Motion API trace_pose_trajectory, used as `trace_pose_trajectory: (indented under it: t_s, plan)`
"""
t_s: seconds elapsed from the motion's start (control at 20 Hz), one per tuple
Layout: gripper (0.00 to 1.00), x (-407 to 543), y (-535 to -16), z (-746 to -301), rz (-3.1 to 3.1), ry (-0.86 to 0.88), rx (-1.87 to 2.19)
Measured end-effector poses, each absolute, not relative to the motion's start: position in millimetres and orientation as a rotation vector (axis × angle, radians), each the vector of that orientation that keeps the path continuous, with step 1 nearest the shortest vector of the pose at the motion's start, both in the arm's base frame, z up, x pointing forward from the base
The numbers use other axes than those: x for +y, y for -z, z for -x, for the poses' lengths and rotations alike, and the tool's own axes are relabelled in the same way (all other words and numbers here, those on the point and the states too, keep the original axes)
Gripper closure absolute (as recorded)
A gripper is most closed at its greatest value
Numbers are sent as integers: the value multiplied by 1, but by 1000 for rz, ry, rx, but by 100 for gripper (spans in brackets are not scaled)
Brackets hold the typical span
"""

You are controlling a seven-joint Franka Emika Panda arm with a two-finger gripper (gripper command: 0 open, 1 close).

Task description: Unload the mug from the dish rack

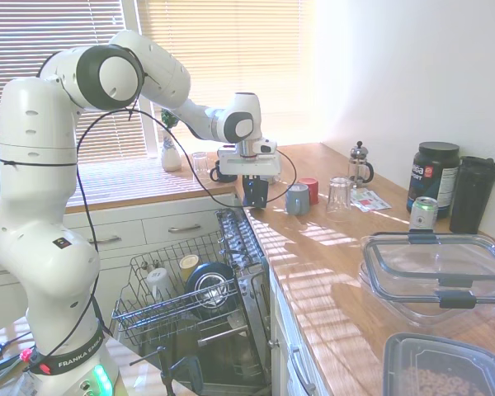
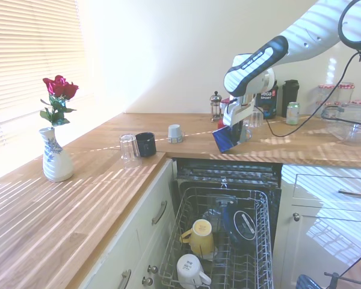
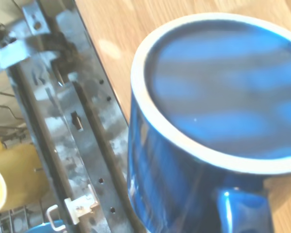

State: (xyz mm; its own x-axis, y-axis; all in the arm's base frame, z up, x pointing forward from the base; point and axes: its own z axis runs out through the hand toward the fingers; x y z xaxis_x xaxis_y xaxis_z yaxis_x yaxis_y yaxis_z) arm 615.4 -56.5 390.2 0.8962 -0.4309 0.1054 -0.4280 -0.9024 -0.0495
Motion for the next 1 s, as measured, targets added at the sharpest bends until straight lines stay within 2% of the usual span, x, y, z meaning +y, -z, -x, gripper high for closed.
trace_pose_trajectory:
  t_s: [0.5,0.55,1.0]
  plan:
    - [100,-50,-357,-649,3078,157,661]
    - [0,-49,-355,-654,3081,161,673]
    - [0,-50,-358,-668,3101,162,767]
